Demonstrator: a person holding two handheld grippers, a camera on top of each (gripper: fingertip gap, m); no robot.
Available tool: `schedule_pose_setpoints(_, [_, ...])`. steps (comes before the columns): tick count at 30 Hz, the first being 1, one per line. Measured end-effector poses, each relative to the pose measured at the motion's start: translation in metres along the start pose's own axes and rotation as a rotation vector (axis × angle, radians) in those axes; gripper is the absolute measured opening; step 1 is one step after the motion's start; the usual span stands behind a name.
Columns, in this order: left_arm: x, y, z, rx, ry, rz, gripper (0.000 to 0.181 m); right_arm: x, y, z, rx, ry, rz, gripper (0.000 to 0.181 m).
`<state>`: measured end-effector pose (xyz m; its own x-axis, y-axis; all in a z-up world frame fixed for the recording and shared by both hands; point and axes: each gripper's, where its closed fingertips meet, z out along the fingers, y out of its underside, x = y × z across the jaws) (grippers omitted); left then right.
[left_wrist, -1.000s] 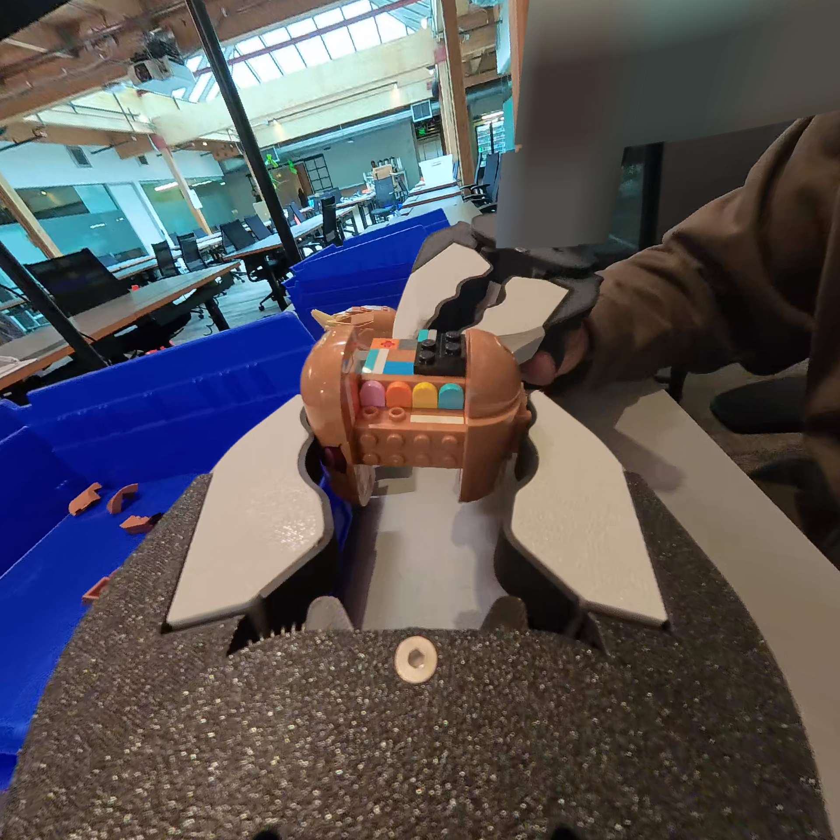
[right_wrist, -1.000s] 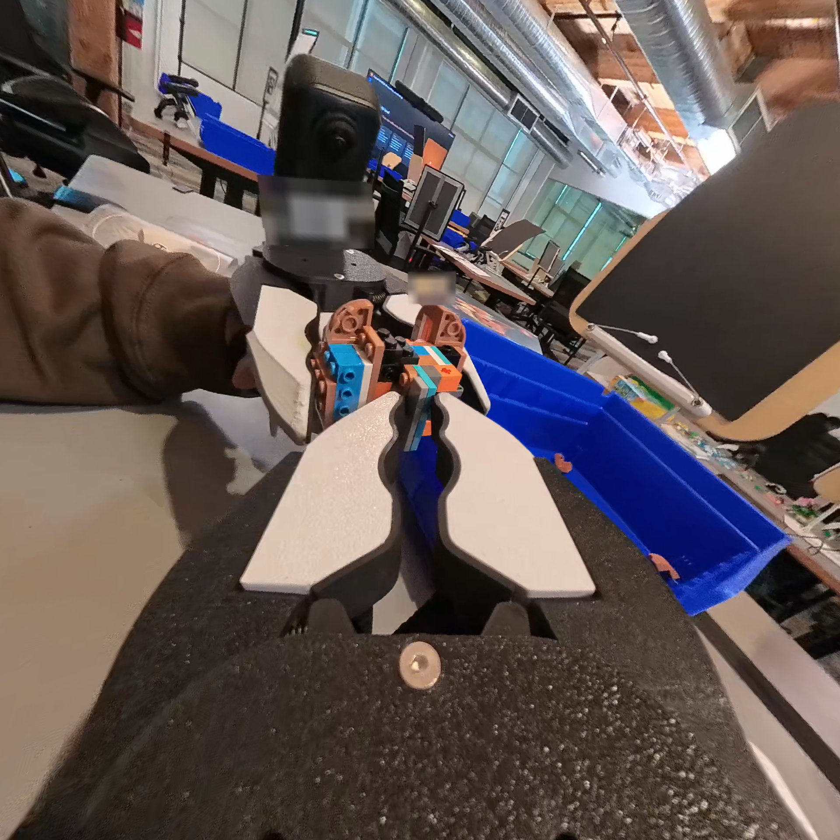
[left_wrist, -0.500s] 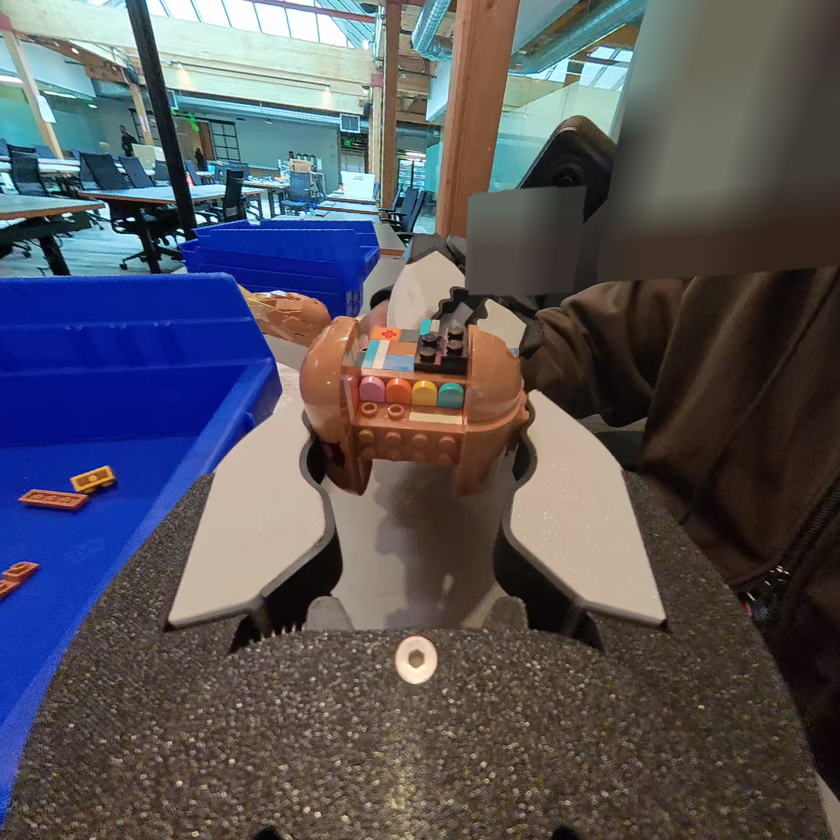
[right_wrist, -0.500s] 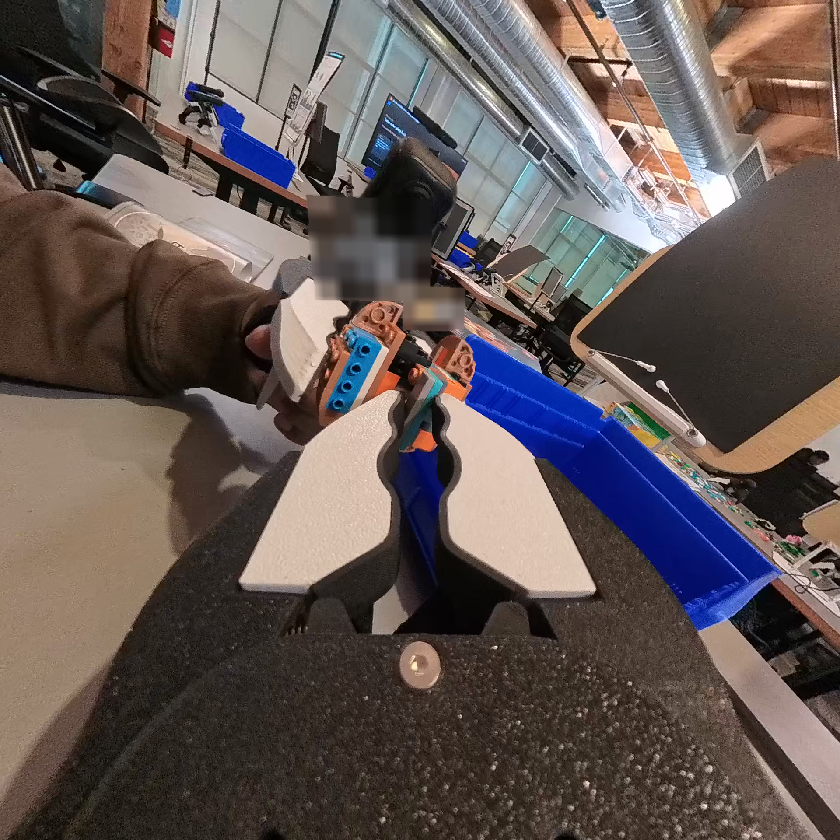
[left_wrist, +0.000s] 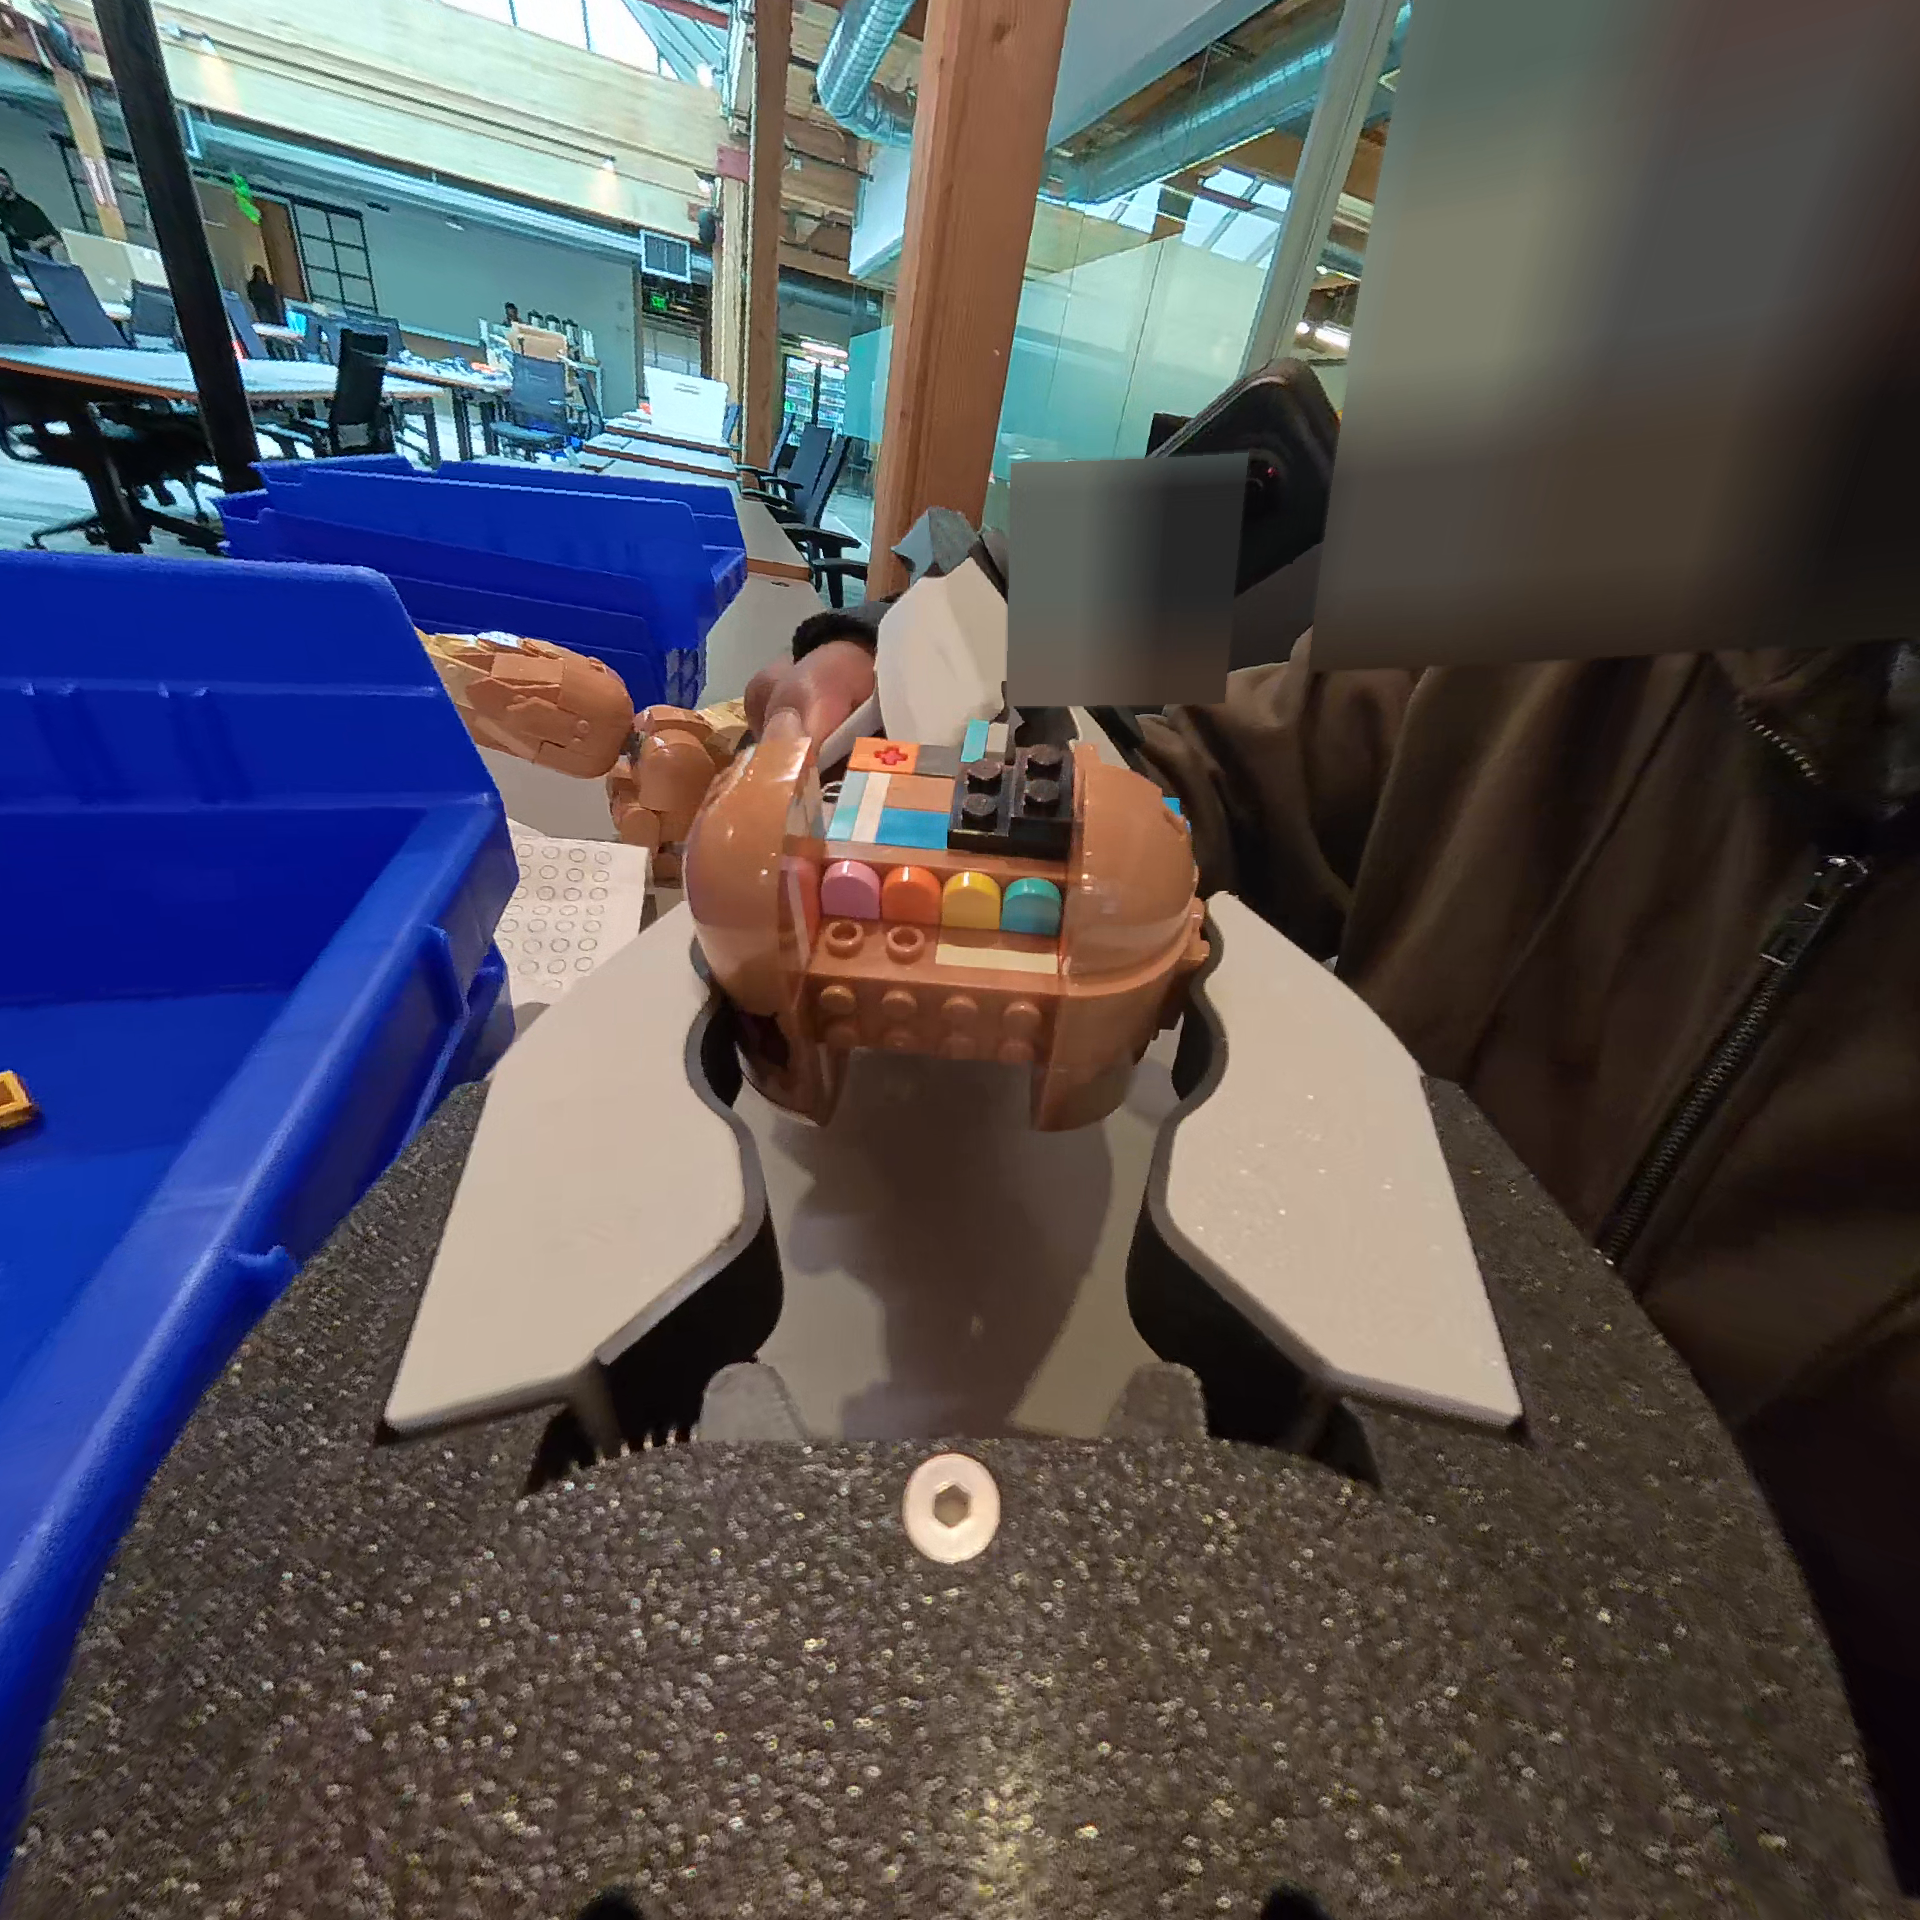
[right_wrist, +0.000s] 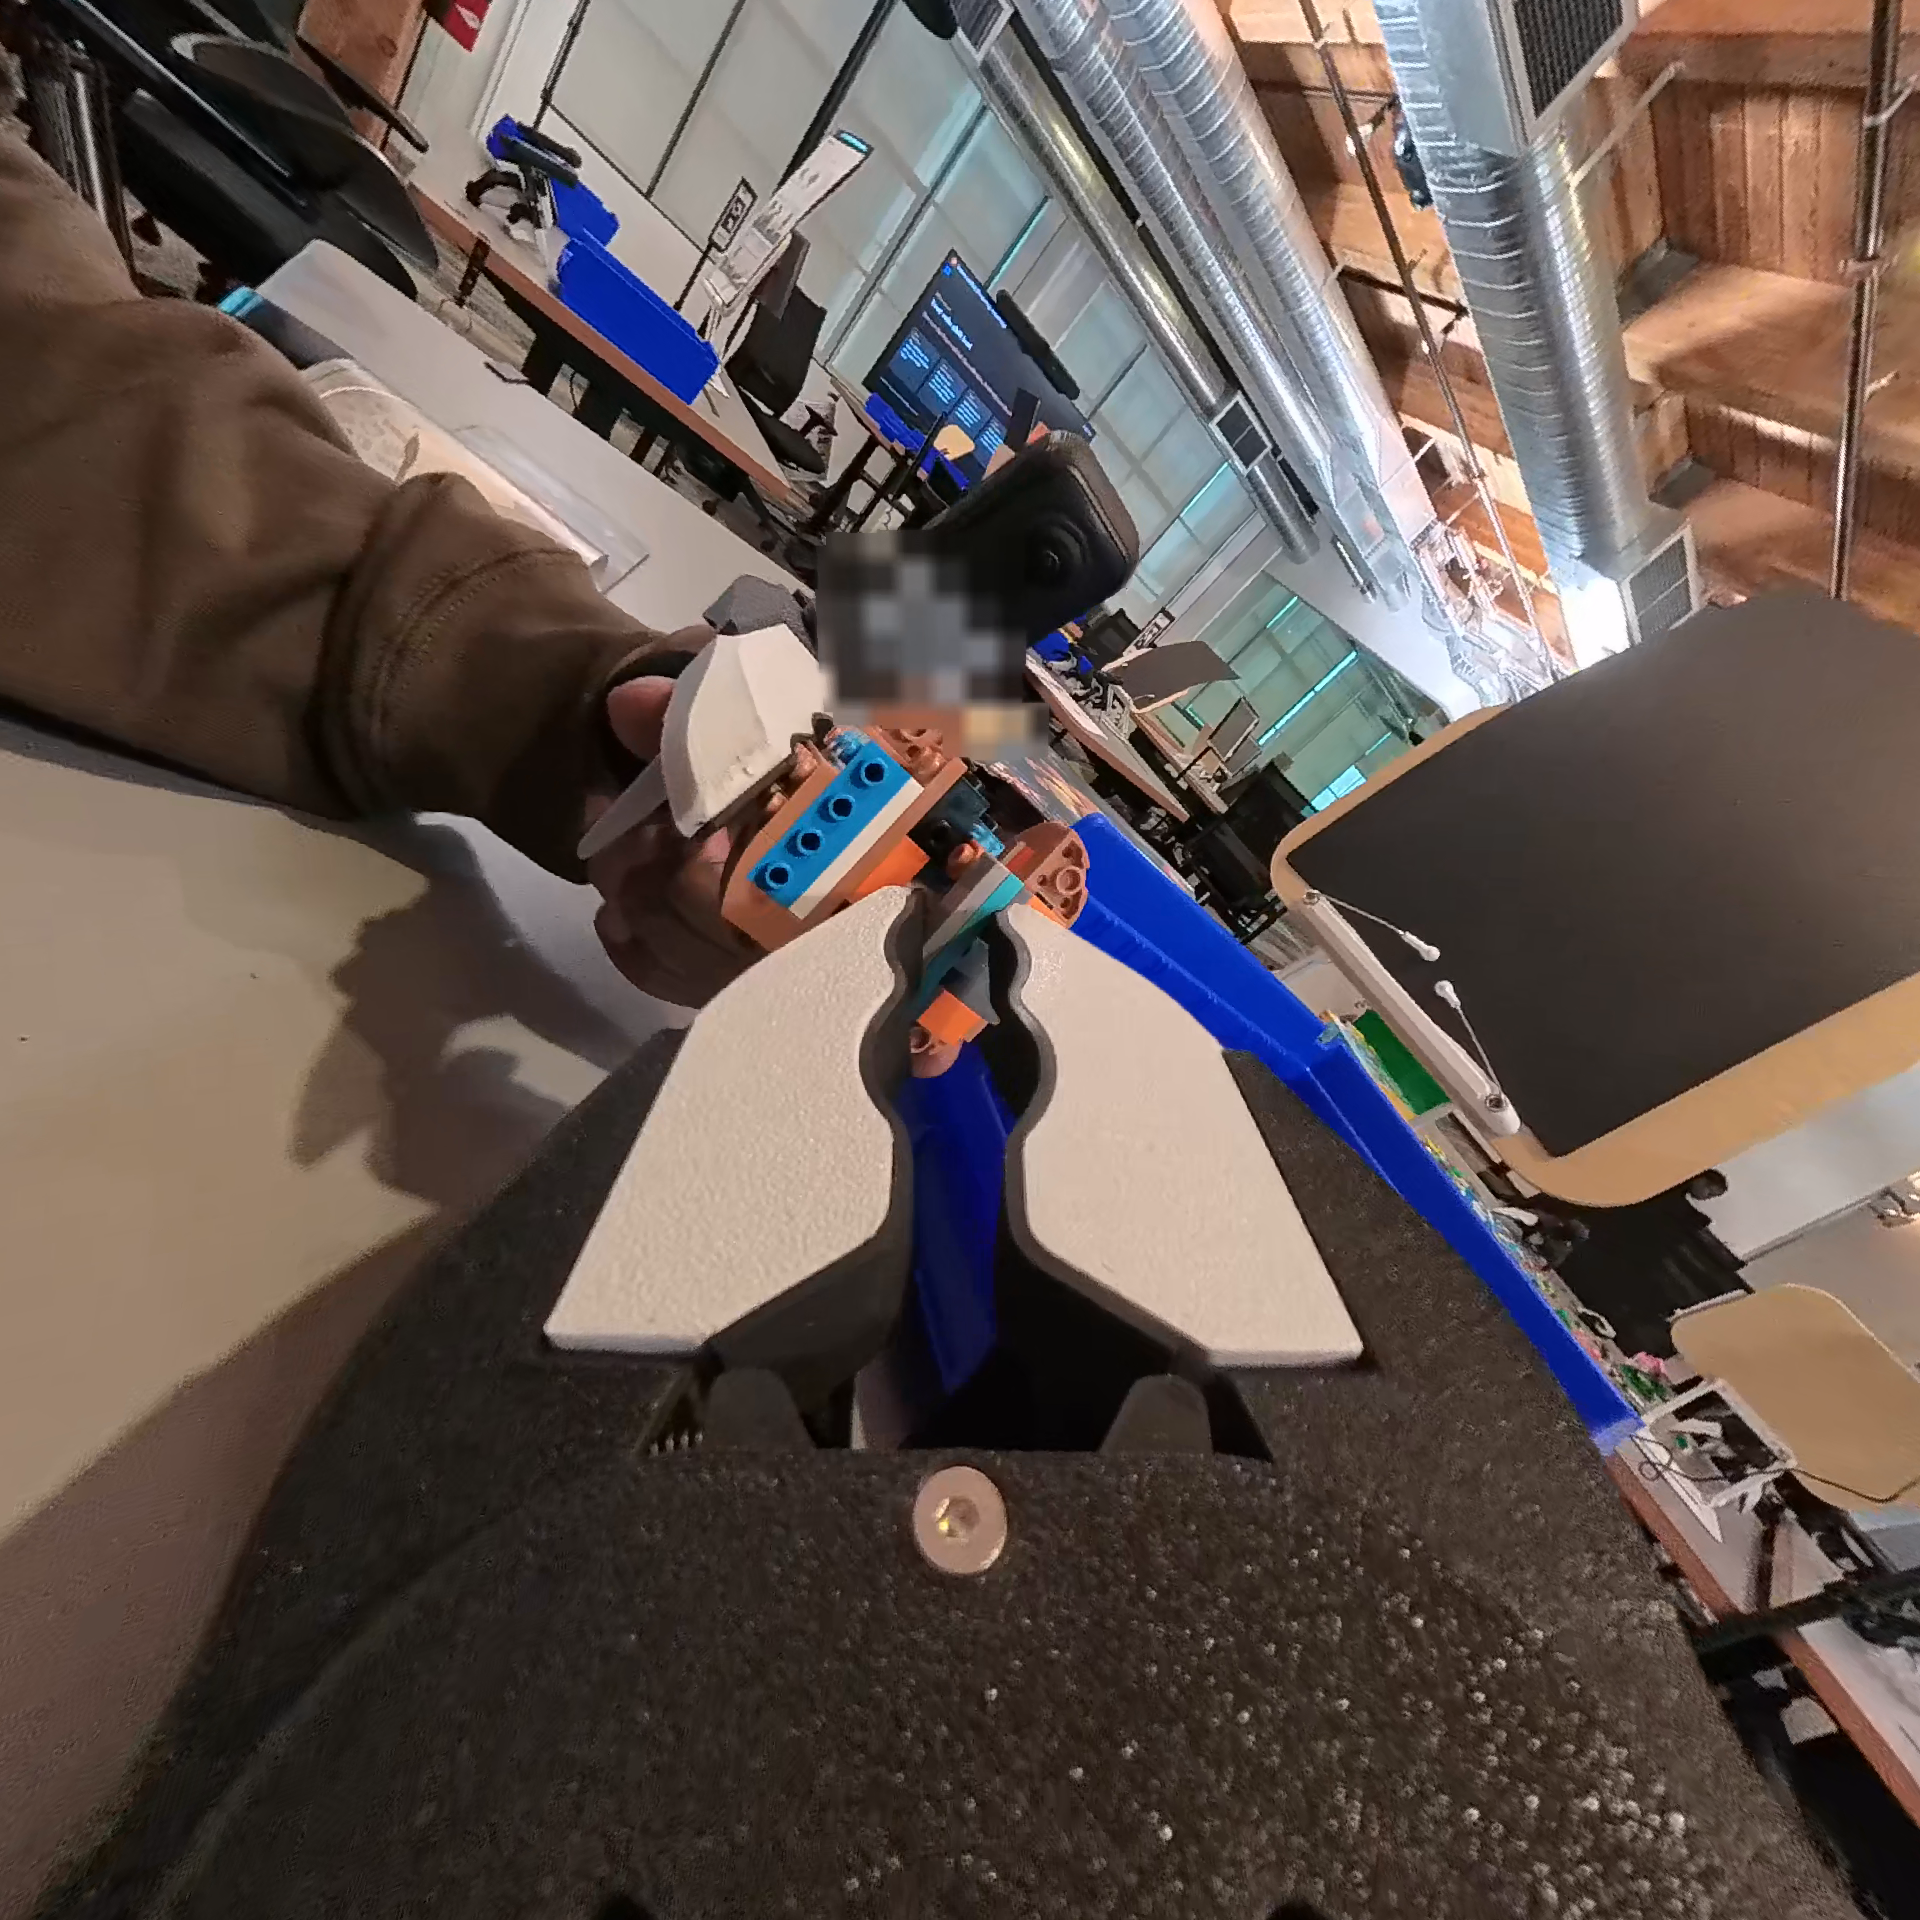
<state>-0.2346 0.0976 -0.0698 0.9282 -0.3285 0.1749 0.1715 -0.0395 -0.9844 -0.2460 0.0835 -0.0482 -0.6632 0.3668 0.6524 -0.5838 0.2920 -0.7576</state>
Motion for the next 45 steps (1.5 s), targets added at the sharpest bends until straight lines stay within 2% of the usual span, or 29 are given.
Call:
schedule_pose_setpoints(6, [0.003,-0.002,0.000,-0.013,-0.045,0.180,0.084,-0.002,-0.009,-0.003,0.073,-0.048,0.080,0.018])
schedule_pose_setpoints(12, [-0.009,0.000,-0.001,-0.138,-0.261,0.538,0.084,0.005,0.001,-0.005,0.067,-0.199,0.442,0.031])
schedule_pose_setpoints(17, [-0.026,0.004,-0.010,-0.293,-0.471,0.863,0.085,-0.001,0.019,-0.003,0.010,-0.306,0.667,0.033])
schedule_pose_setpoints(22, [-0.046,0.031,-0.020,-0.532,-0.568,1.094,0.084,-0.003,0.024,0.000,-0.006,-0.336,0.791,0.032])
schedule_pose_setpoints(28, [-0.045,0.026,-0.016,-0.521,-0.599,1.168,0.084,-0.003,0.035,0.002,-0.060,-0.327,0.832,0.032])
schedule_pose_setpoints(37, [-0.044,0.023,-0.014,-0.498,-0.607,1.172,0.084,-0.009,0.039,0.005,-0.080,-0.344,0.820,0.035])
schedule_pose_setpoints(45, [-0.044,0.020,-0.015,-0.489,-0.614,1.170,0.084,-0.011,0.038,0.006,-0.087,-0.300,0.654,0.042])
